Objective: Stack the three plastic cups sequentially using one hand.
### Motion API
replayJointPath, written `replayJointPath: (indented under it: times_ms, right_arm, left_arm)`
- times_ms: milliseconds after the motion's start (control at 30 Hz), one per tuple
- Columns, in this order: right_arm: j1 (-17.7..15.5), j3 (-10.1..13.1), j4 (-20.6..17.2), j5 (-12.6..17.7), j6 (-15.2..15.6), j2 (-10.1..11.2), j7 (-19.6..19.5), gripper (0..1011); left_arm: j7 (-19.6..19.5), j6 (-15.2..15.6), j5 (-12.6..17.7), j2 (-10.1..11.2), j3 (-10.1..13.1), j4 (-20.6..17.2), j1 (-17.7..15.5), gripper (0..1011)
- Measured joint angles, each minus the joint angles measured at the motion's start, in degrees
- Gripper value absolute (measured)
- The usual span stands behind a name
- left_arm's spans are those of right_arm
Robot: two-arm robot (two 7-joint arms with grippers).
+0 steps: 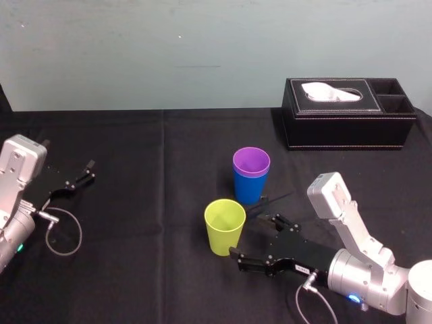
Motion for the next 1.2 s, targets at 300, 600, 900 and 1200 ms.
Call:
replayJointPath:
  times_ms: [300, 600, 900, 1200]
  right_arm:
    - [1.43, -0.86, 1.44, -1.11, 0.25, -1.19, -0.34, 1000]
    - [2.77, -1.41, 2.9, -1.59, 0.66, -2.46, -0.38, 1000]
    - [3.68, -1.83, 3.63, -1.78, 0.95, -3.36, -0.36, 1000]
    - [4.84, -2.31, 4.89, -1.88, 1.22, -4.39, -0.34, 1000]
  left_arm:
    - [0.0, 0.0, 0.0, 0.0, 0.0, 0.0, 0.0, 1010]
    - [0.0, 0.0, 0.0, 0.0, 0.0, 0.0, 0.0, 1010]
    - [0.0, 0.0, 0.0, 0.0, 0.0, 0.0, 0.0, 1010]
    - [0.0, 0.0, 0.0, 0.0, 0.0, 0.0, 0.0, 1010]
